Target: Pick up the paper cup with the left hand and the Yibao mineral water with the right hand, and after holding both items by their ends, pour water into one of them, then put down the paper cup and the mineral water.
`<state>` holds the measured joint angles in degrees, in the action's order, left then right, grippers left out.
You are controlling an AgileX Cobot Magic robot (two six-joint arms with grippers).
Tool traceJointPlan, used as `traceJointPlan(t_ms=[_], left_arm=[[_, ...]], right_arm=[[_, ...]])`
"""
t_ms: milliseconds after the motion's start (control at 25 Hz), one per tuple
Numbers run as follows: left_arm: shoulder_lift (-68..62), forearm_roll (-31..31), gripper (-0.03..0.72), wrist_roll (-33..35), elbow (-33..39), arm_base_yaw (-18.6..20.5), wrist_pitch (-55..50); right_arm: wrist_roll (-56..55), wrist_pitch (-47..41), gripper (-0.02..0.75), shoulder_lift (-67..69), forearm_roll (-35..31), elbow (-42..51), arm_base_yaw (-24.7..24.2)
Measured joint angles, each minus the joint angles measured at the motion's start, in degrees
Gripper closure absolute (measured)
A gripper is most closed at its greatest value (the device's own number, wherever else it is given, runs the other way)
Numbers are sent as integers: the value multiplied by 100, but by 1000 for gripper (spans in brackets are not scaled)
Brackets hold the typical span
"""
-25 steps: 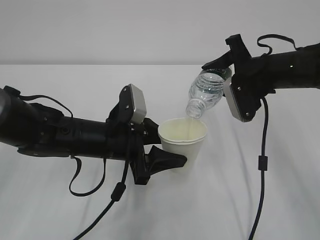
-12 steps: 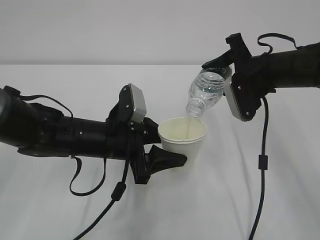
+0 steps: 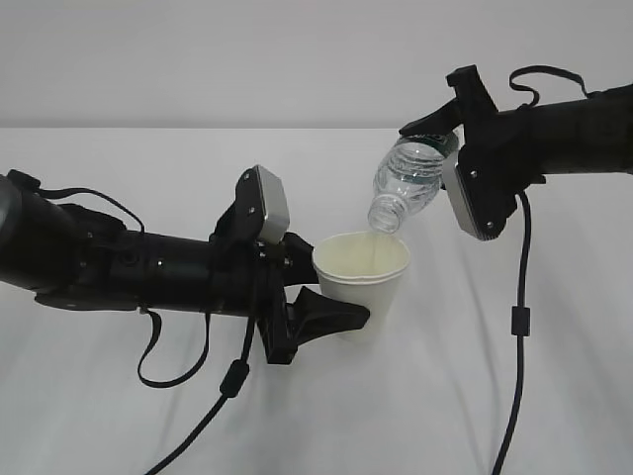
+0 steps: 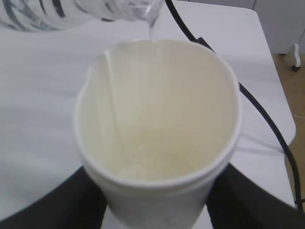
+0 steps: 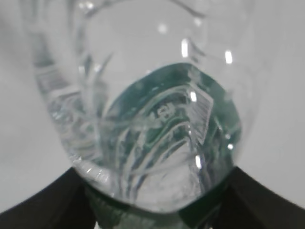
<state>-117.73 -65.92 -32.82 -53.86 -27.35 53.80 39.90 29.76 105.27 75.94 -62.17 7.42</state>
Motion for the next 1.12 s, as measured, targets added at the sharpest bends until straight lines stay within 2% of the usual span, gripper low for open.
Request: traceJointPlan(t_ms=[1120], left_arm=[[0,0,263,0,0,0,0]], right_arm=[[9,0,281,0,0,0,0]])
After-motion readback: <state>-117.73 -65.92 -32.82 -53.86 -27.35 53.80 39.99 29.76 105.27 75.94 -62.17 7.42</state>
